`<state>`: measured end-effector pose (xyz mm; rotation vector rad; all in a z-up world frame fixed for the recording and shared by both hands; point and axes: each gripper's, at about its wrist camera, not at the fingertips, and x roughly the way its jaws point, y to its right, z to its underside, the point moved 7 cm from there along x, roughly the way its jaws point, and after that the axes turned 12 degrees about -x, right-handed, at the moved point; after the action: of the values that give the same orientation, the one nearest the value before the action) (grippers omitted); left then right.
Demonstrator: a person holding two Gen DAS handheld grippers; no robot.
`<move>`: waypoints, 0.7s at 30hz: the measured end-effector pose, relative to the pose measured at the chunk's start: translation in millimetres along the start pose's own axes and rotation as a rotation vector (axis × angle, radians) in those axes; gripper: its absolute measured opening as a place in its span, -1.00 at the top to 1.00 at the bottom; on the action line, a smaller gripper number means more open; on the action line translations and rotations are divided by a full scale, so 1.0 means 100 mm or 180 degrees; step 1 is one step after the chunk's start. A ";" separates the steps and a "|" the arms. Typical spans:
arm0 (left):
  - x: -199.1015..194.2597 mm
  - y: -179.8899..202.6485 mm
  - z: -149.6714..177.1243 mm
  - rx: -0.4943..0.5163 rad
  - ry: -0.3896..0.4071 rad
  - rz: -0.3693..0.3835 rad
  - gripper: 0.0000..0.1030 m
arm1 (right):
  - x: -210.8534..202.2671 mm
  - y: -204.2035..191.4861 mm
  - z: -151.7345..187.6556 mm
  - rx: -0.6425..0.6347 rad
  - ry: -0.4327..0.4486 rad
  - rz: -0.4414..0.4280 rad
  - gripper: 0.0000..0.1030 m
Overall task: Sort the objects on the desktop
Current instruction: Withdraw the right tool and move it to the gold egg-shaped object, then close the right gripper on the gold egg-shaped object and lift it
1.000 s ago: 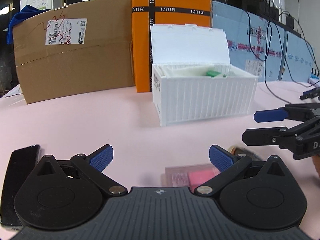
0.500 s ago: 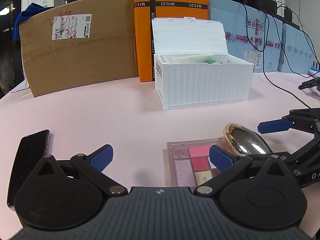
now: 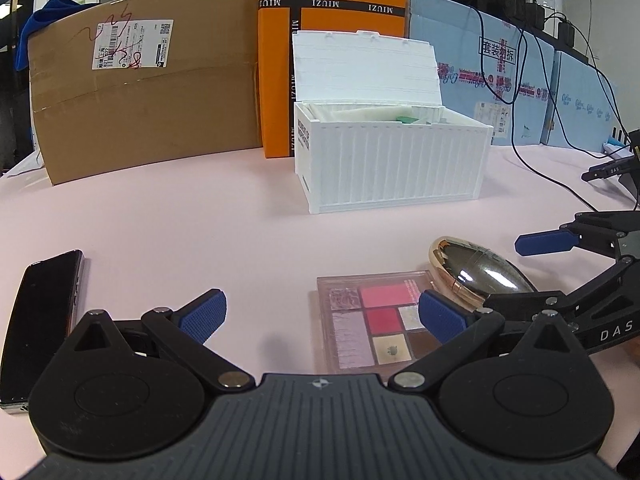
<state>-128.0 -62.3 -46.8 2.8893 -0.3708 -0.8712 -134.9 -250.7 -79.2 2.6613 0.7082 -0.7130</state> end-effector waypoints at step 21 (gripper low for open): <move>0.10 0.03 -0.05 0.0041 -0.0055 0.0110 -1.00 | 0.16 0.17 -0.05 0.0178 -0.0083 0.0223 -0.64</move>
<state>-117.4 -67.3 -47.3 2.8798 -0.4281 -0.8922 -111.5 -257.1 -81.5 2.7071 0.5936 -0.7581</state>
